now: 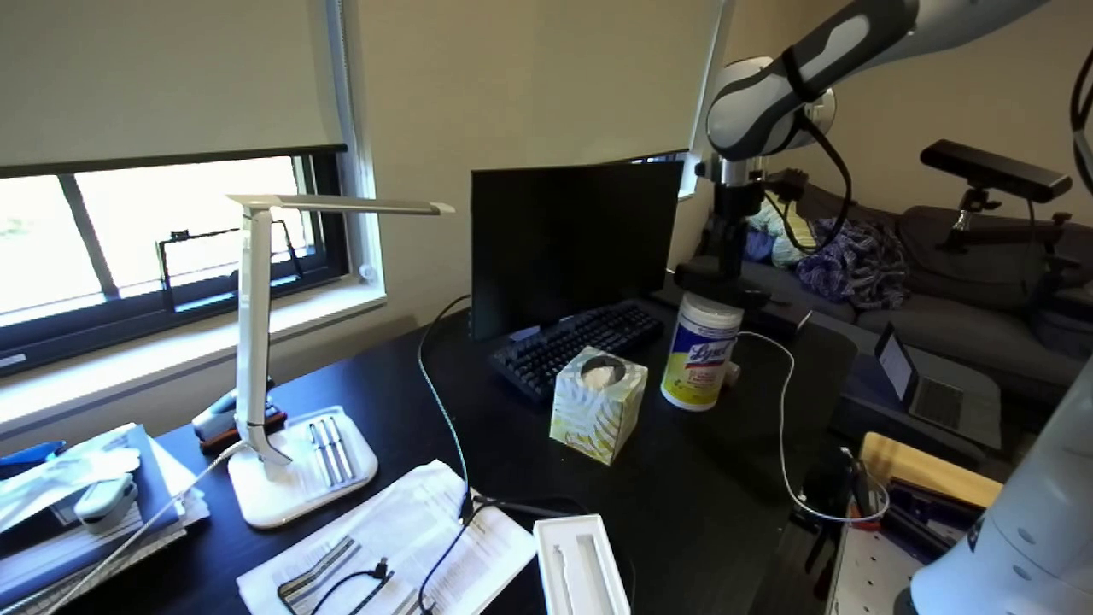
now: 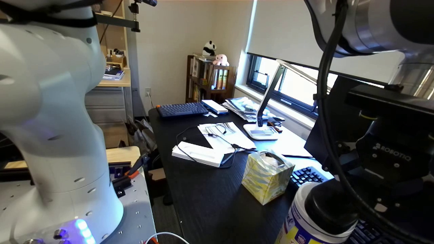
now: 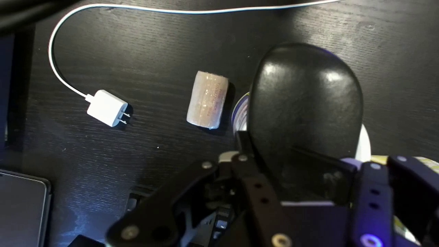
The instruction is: Remove the mouse from the top of the Lysol container
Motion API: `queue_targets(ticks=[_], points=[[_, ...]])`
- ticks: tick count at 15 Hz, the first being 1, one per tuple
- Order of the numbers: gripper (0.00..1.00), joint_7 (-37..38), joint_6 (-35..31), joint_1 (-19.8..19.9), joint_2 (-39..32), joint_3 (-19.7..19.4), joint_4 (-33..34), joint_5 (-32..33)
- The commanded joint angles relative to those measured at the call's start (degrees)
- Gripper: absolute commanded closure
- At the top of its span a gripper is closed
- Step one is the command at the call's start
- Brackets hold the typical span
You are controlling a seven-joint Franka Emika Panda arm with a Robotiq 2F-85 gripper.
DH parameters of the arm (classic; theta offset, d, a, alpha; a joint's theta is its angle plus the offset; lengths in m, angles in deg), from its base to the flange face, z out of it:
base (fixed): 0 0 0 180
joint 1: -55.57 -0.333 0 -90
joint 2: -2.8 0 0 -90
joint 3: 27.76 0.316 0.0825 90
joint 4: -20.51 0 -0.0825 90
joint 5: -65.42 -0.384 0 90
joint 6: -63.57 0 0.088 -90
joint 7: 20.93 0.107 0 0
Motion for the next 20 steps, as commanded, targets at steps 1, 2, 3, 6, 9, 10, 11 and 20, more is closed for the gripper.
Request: queue_targets(ticks=[1, 2, 3, 6, 9, 10, 11, 20], points=[[0.53, -0.8, -2.5, 1.2, 0.6, 1.0, -2.1, 1.3], [0.57, -0.9, -2.6, 1.2, 0.6, 1.0, -2.2, 1.4], [0.56, -1.0, -2.8, 1.3, 0.7, 1.0, -2.3, 1.4], [0.39, -1.1, -3.2, 1.3, 0.8, 1.0, -2.7, 1.4], [0.20, -1.3, -3.1, 1.3, 0.9, 0.9, -2.9, 1.3], [0.13, -1.3, -3.1, 1.3, 0.9, 0.9, -2.9, 1.3], [0.07, -1.5, -3.1, 1.4, 1.2, 0.9, -3.1, 1.2], [0.00, -4.3, -1.9, 2.5, 7.5, 0.0, -4.6, -2.1]])
